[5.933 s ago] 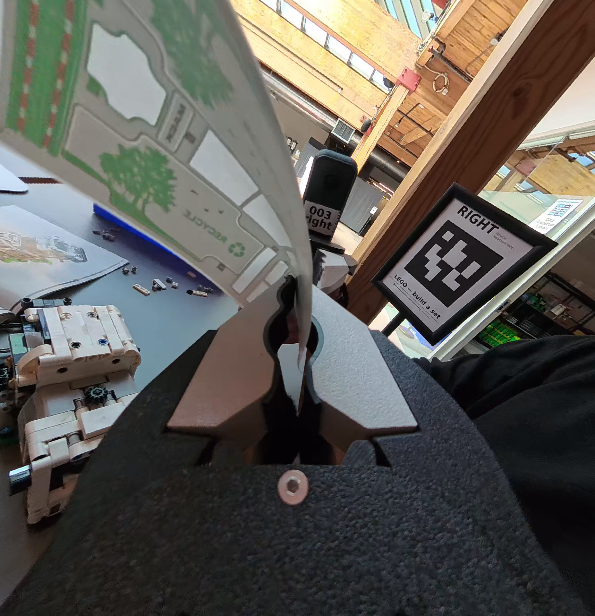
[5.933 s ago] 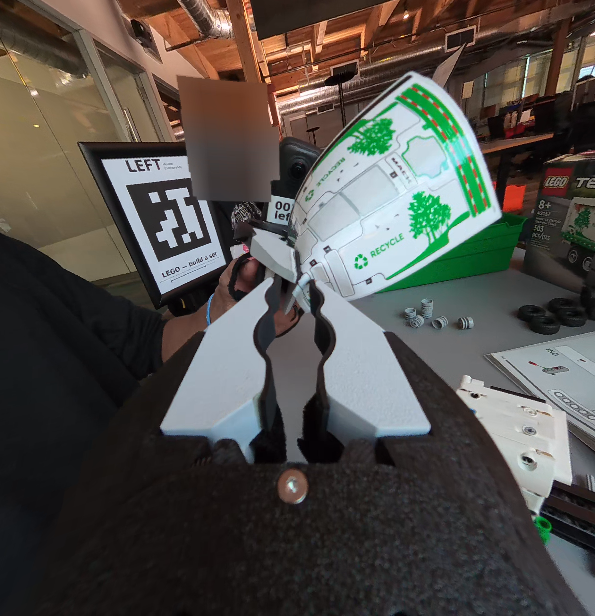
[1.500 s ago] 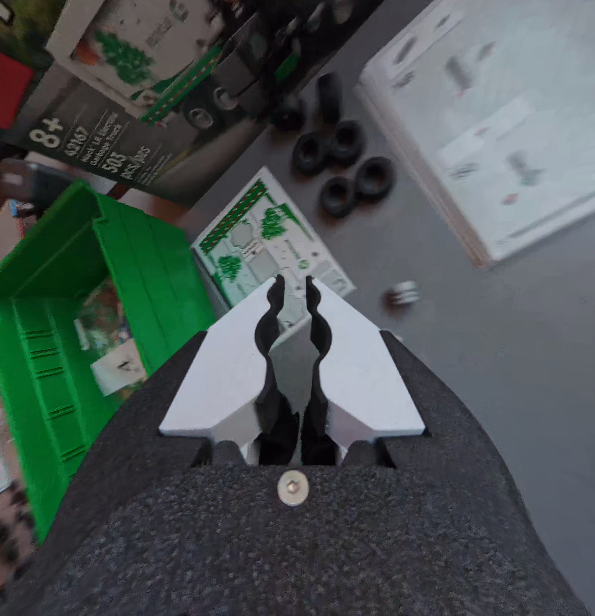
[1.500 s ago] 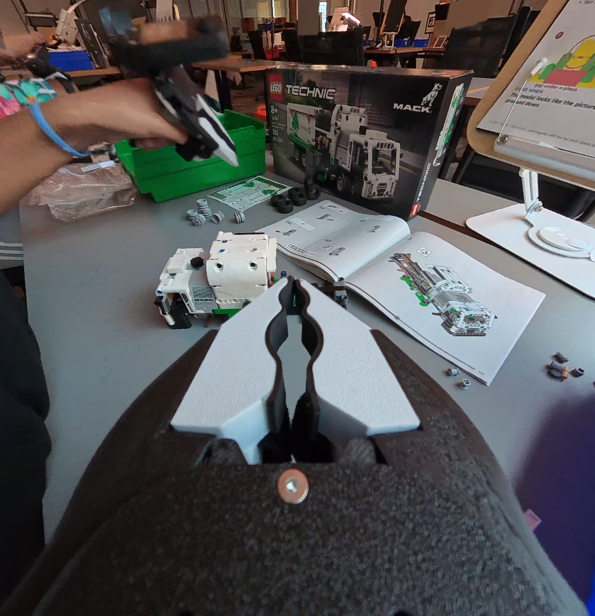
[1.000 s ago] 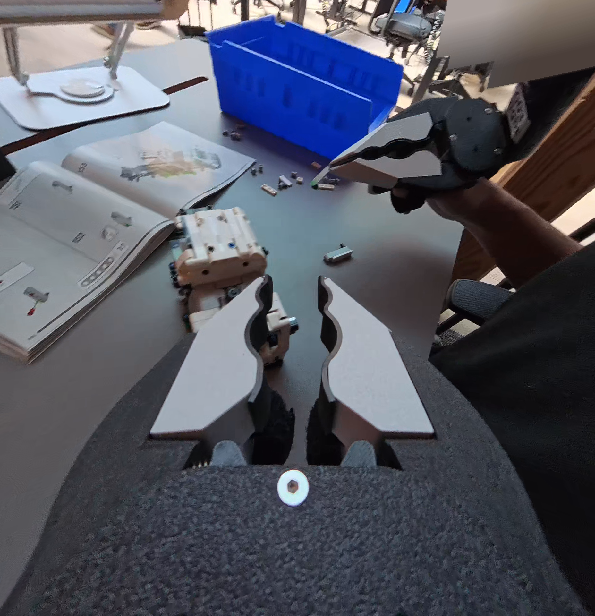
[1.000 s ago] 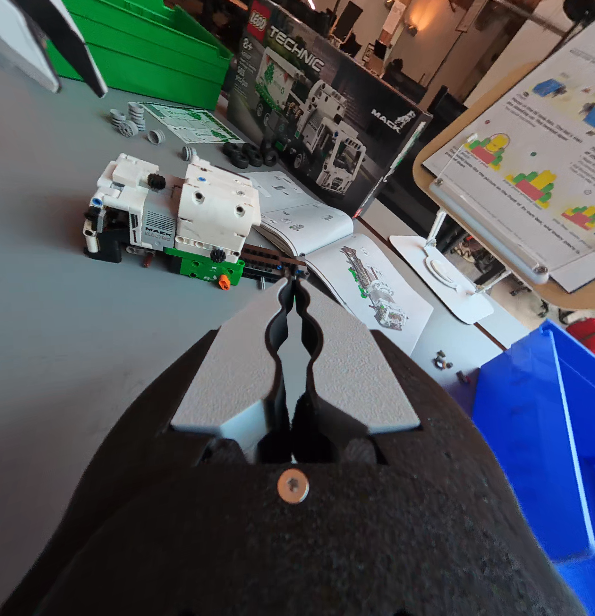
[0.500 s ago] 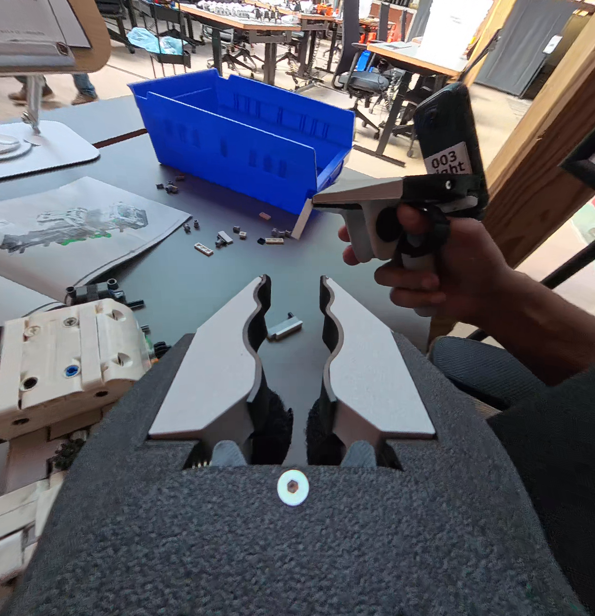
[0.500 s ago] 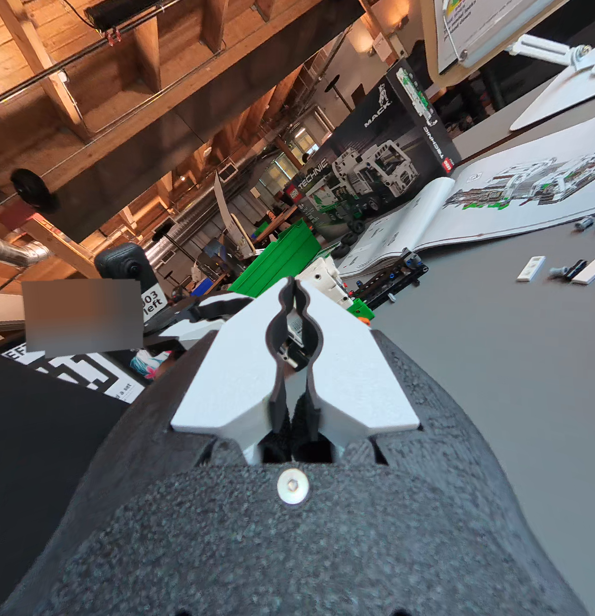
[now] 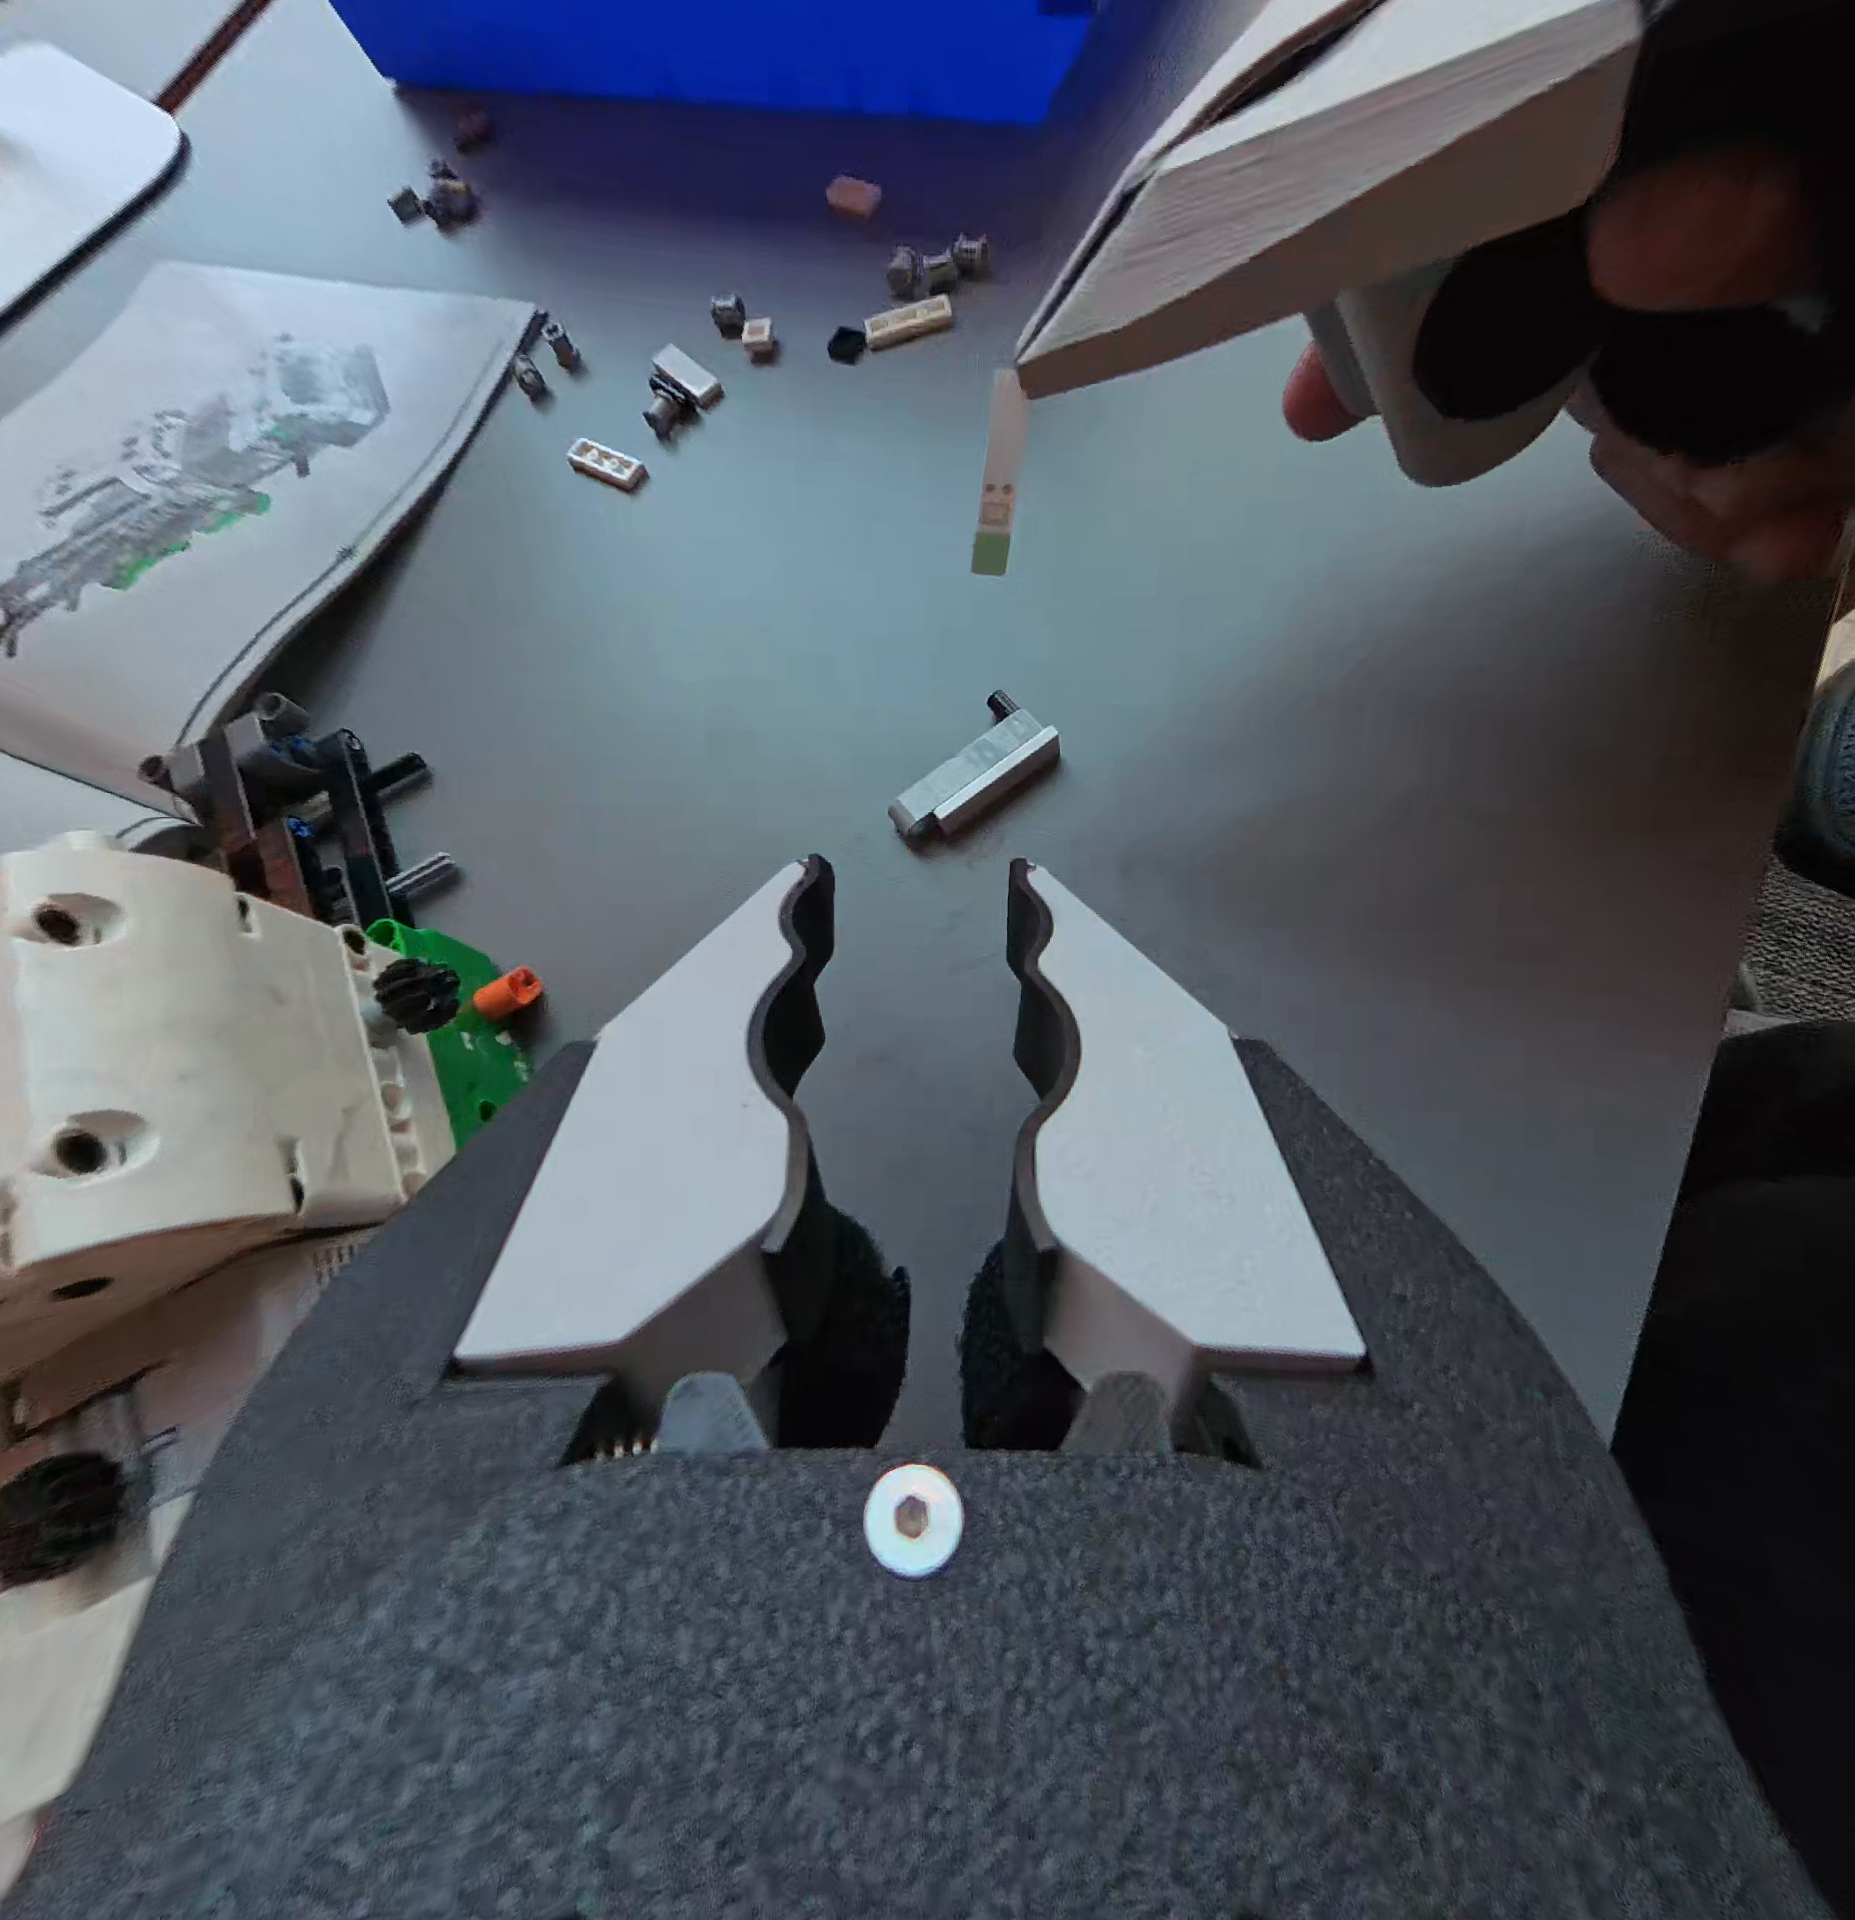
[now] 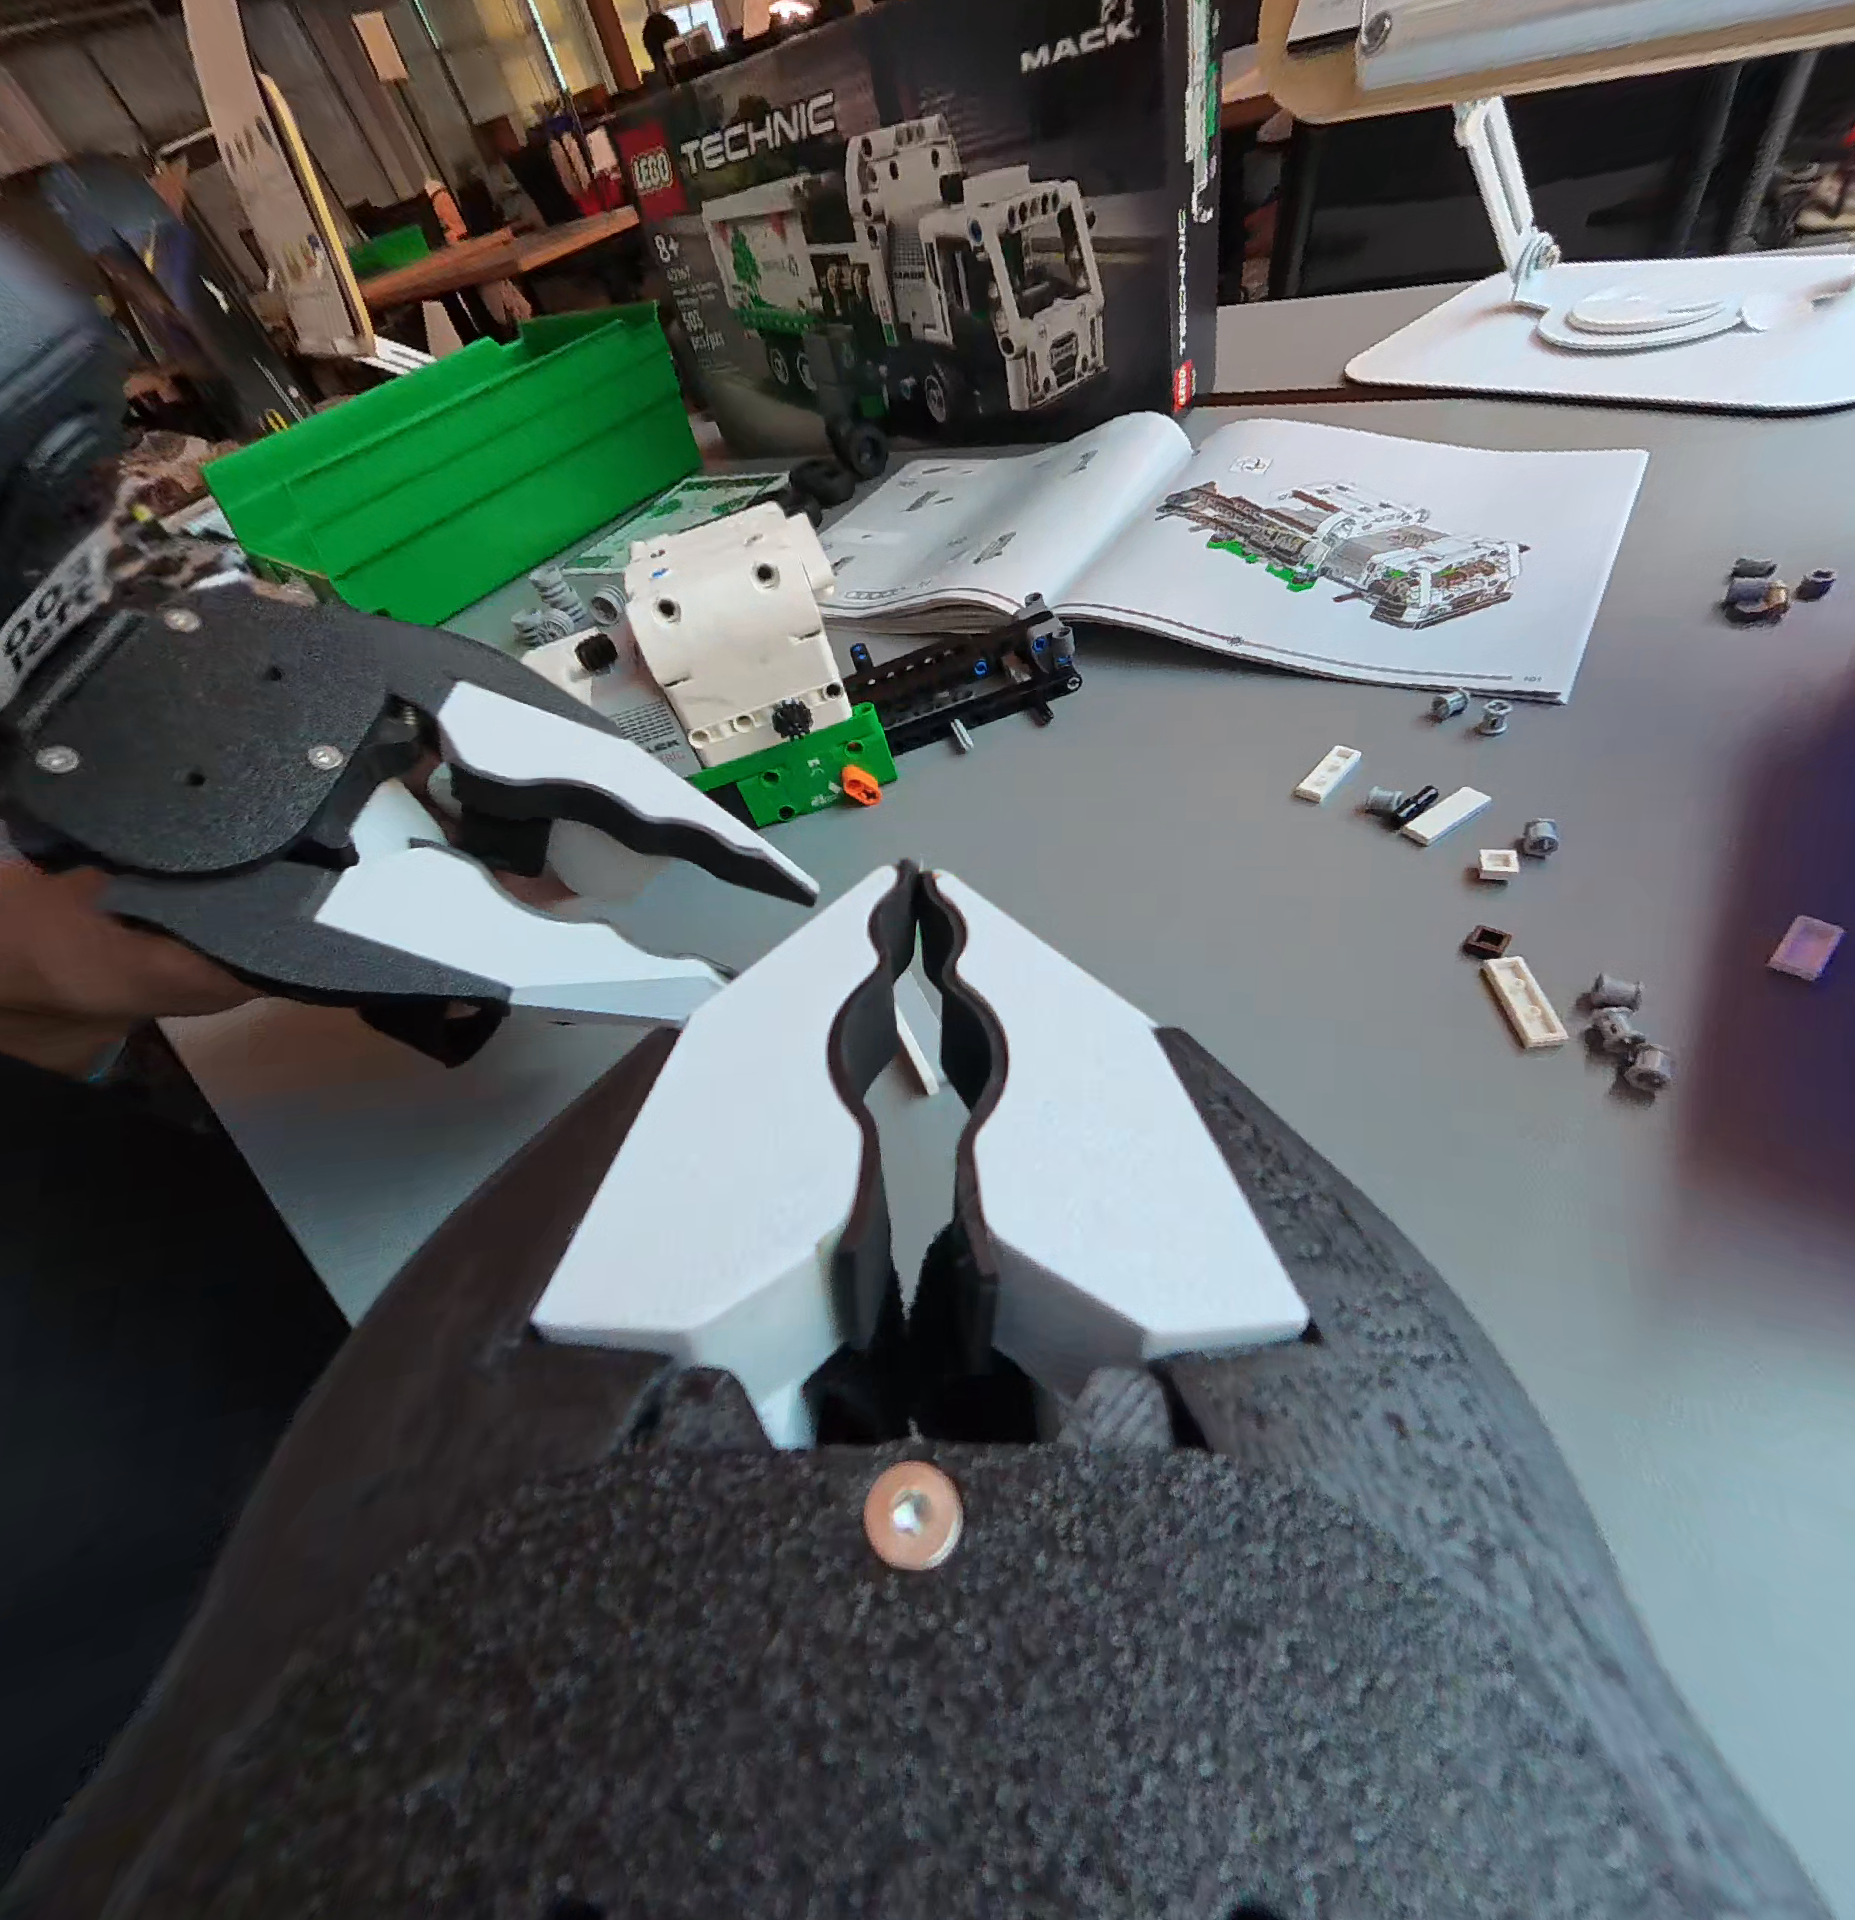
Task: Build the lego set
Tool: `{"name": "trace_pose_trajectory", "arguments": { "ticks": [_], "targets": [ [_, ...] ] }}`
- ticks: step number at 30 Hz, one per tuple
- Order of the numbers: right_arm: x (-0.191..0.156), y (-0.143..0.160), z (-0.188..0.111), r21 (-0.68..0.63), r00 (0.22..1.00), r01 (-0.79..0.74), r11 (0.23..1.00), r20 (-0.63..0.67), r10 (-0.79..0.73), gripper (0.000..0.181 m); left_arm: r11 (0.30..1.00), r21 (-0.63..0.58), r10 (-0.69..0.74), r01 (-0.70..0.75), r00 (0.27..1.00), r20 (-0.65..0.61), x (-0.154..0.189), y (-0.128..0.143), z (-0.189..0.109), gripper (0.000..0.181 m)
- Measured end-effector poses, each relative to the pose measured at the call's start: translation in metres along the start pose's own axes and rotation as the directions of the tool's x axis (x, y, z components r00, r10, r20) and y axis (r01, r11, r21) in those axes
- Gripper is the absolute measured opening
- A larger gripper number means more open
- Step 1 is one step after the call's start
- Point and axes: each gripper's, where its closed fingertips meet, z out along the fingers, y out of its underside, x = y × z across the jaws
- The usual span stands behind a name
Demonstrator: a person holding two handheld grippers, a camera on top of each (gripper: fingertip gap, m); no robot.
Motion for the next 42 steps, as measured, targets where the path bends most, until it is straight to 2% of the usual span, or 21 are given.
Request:
{"name": "trace_pose_trajectory", "arguments": {
  "ticks": [3,9,16,23,29,34,38,42],
  "targets": [
    [-0.001,0.000,0.000,0.033,1.000,-0.002,0.999,0.020,0.001,0.000,1.000,-0.022,-0.023,0.022,0.999,-0.049,0.001,0.001,0.011,0.033],
    [-0.004,-0.005,-0.009,0.095,0.996,-0.043,0.995,0.087,0.034,0.000,0.995,-0.073,0.058,-0.061,0.998,-0.040,-0.005,-0.002,0.025,0.033],
    [-0.007,-0.007,-0.014,0.120,0.990,-0.059,0.991,0.135,0.043,0.000,0.987,-0.144,-0.099,0.076,0.982,-0.162,0.008,0.003,0.030,0.030],
    [0.001,-0.015,-0.023,0.178,0.977,-0.154,0.972,0.174,0.123,0.000,0.985,-0.143,-0.124,0.091,0.962,-0.242,0.037,0.003,0.022,0.028],
    [-0.001,-0.015,-0.025,0.184,0.975,-0.155,0.971,0.185,0.121,0.000,0.996,-0.065,-0.073,0.061,0.978,-0.198,0.024,-0.001,0.013,0.027],
    [-0.001,-0.017,-0.026,0.192,0.973,-0.164,0.968,0.196,0.126,0.000,0.993,-0.100,-0.091,0.070,0.971,-0.223,0.027,0.003,0.025,0.027],
    [-0.003,-0.016,-0.026,0.188,0.973,-0.157,0.970,0.198,0.119,0.000,0.994,-0.072,-0.097,0.082,0.970,-0.224,0.028,0.000,0.030,0.007],
    [-0.005,-0.016,-0.025,0.191,0.979,-0.126,0.973,0.184,0.090,0.000,0.983,-0.082,-0.181,0.167,0.958,-0.224,0.026,-0.002,0.027,0.006]
  ]
}}
